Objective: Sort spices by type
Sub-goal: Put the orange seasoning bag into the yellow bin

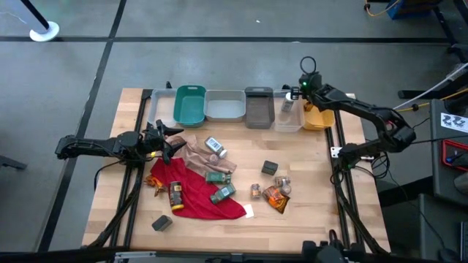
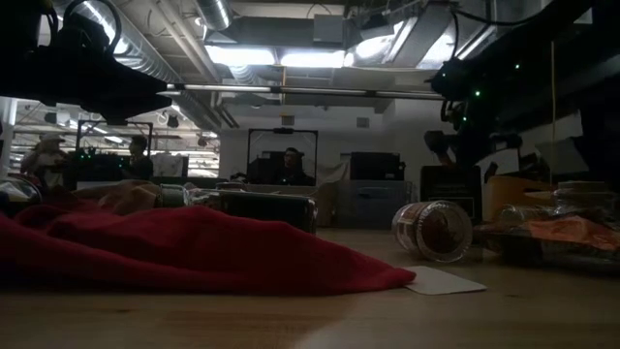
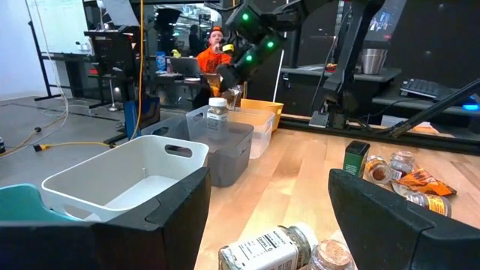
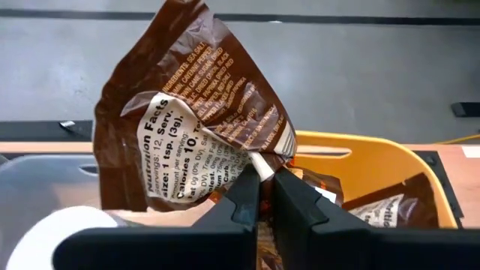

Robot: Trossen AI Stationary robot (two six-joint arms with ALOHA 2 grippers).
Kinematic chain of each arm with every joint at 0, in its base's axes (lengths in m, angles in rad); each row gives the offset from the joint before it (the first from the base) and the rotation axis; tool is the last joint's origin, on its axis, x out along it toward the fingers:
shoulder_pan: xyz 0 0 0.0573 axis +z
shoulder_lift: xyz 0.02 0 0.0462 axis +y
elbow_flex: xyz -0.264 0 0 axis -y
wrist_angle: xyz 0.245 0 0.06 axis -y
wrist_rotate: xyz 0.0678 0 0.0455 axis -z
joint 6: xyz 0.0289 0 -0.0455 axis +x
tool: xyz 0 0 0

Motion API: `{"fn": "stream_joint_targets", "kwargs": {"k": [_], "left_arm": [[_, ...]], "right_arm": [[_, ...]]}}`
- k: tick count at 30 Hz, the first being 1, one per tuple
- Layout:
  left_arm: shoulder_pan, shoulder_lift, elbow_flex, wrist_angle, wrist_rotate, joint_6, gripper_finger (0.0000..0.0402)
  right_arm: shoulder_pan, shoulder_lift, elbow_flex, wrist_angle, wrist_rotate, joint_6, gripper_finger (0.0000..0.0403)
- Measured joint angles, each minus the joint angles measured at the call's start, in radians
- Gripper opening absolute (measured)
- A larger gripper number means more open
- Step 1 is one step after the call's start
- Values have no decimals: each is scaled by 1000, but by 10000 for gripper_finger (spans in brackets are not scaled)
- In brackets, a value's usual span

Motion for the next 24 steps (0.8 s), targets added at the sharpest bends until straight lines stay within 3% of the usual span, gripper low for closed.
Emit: {"fn": "stream_joint_targets", "kwargs": {"k": [11,24], "left_arm": [[0,0,0,0,0,0,255],[0,0,0,0,0,0,255]], "right_arm": [[0,19,0,-5,40,0,26],[0,19,0,-6,11,0,26]]}}
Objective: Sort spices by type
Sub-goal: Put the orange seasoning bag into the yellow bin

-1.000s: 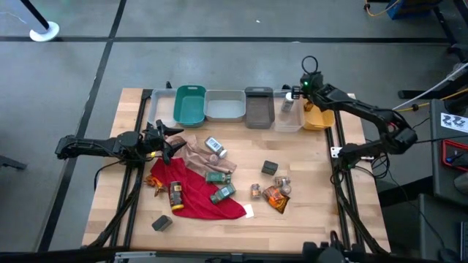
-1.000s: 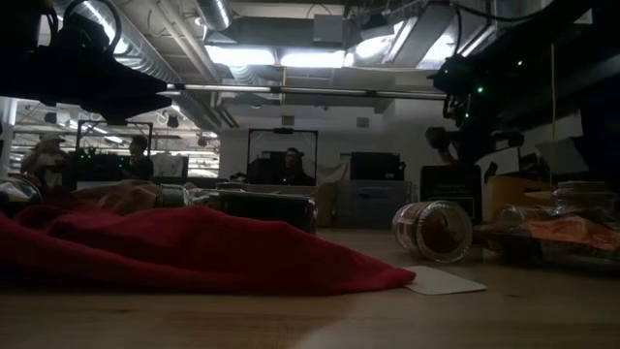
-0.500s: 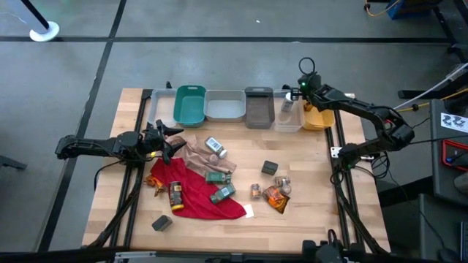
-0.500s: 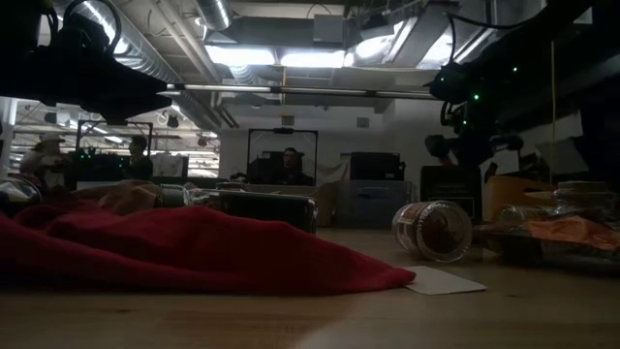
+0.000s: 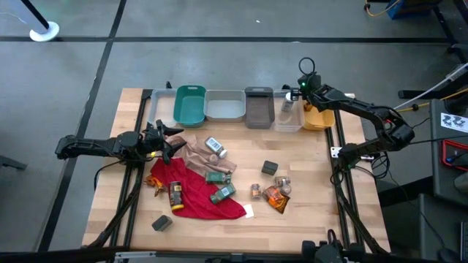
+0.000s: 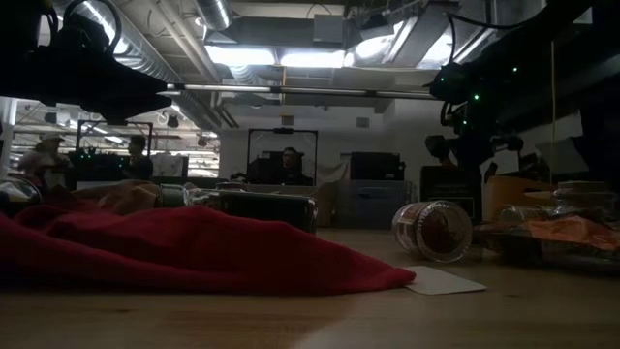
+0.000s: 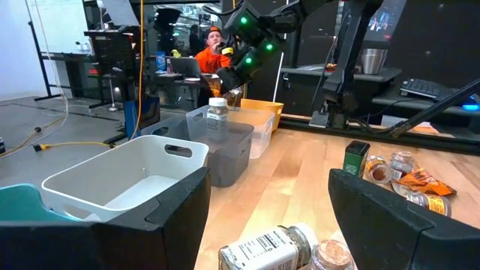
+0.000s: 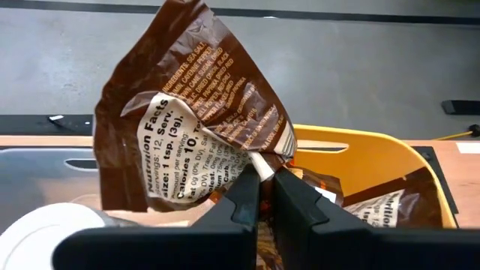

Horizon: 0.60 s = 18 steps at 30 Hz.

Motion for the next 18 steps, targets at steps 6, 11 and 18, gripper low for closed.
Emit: {"fn": "stream_joint_targets", "kwargs": {"k": [6,11,18], "left_arm": [[0,0,0,0,0,0,255],[0,0,0,0,0,0,255],[0,0,0,0,0,0,255]], "right_arm": [[0,0,0,-25,-2,-3,29],[0,0,0,-23,-8,-26,78],[0,0,0,-22,25,-31,137]]}}
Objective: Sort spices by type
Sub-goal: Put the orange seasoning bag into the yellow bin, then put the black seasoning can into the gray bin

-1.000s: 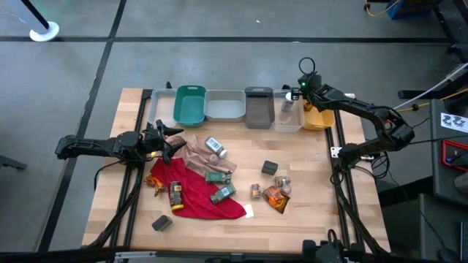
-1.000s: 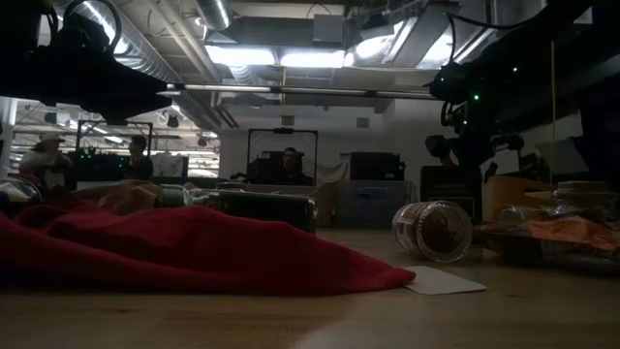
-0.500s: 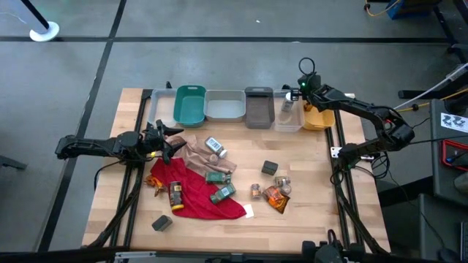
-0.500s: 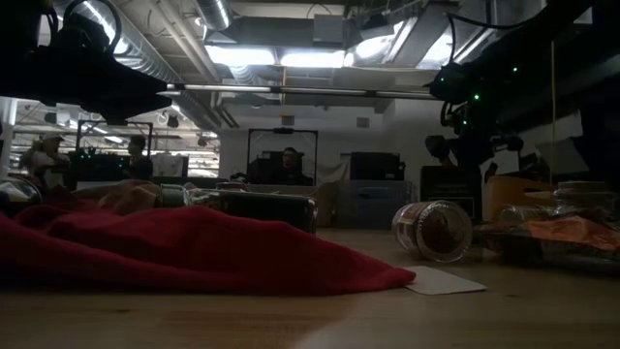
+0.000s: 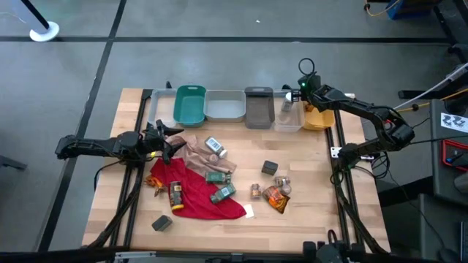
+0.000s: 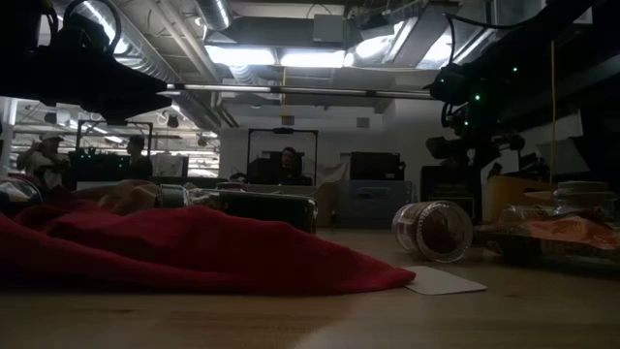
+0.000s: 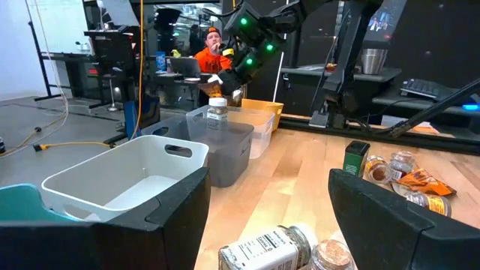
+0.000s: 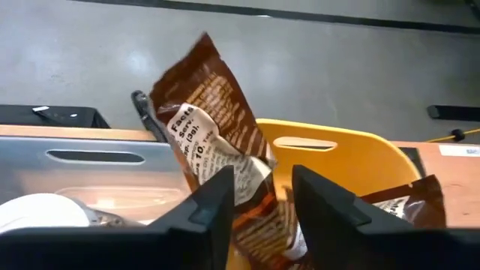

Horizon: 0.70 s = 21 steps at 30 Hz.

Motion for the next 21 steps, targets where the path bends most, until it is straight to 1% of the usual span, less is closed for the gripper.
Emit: {"fn": "stream_joint_targets", "kwargs": {"k": [6,13,15,17,21], "left_arm": [[0,0,0,0,0,0,255],[0,0,0,0,0,0,255],[0,0,0,0,0,0,255],[0,0,0,0,0,0,255],[0,0,0,0,0,0,255]], "right_arm": [[0,-8,8,-19,-2,-57,142],[2,-28,111,-153,-18,-119,142],[2,-36,154,-201,-58,-138,142],[3,-37,203,-257,-129,-156,142],[4,-37,292,-382,-348,-195,142]]}}
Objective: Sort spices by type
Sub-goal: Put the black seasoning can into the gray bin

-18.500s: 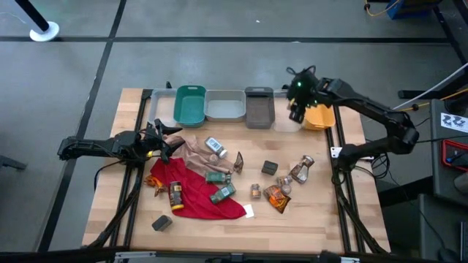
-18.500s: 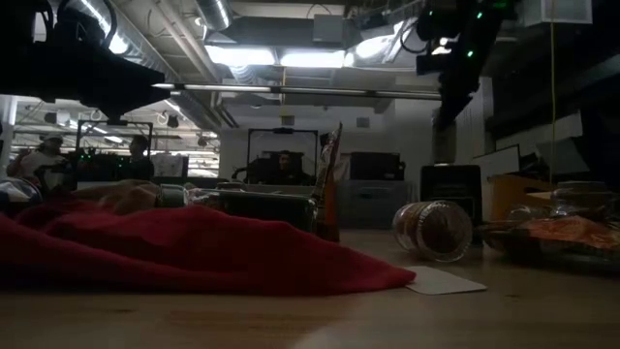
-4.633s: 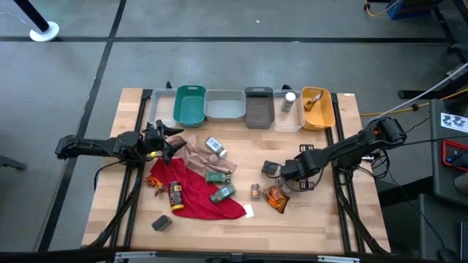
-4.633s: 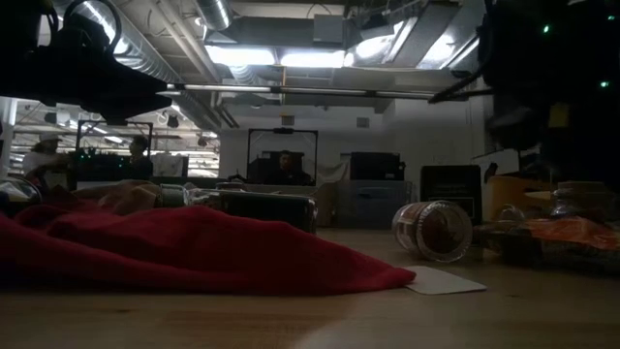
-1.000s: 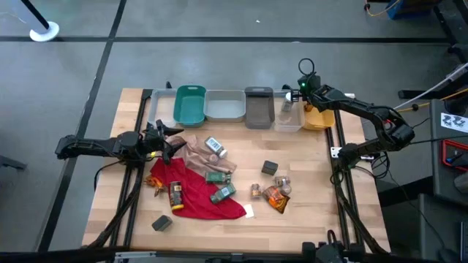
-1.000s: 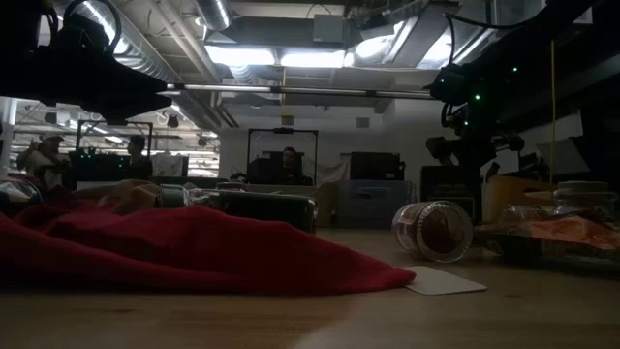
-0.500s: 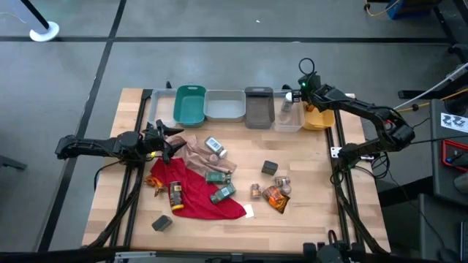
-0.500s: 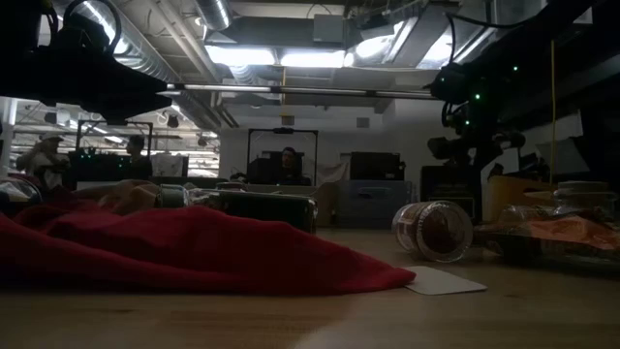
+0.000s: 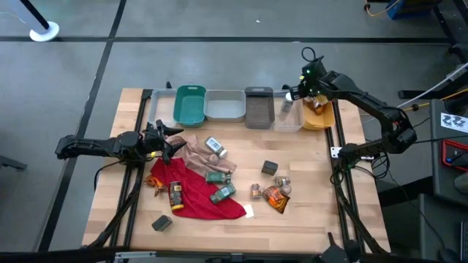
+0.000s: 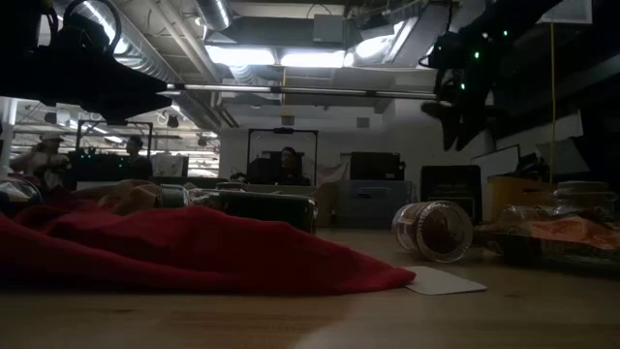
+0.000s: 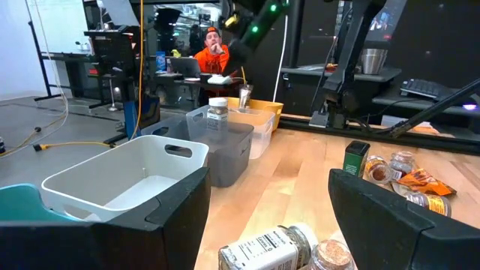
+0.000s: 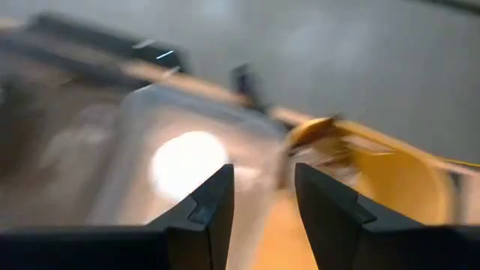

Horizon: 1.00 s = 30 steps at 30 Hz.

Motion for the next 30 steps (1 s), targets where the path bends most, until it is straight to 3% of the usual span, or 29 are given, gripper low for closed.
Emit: {"fn": "stream_joint_targets", "kwargs": {"k": [4,12,22,30], "left_arm": [[0,0,0,0,0,0,255],[0,0,0,0,0,0,255],[0,0,0,0,0,0,255],[0,0,0,0,0,0,255]], "right_arm": [[48,0,52,-109,-126,-16,142],[270,0,64,-224,-129,-42,142],[600,1,64,-229,-157,-41,142],[800,7,63,-214,-158,-41,142]]}}
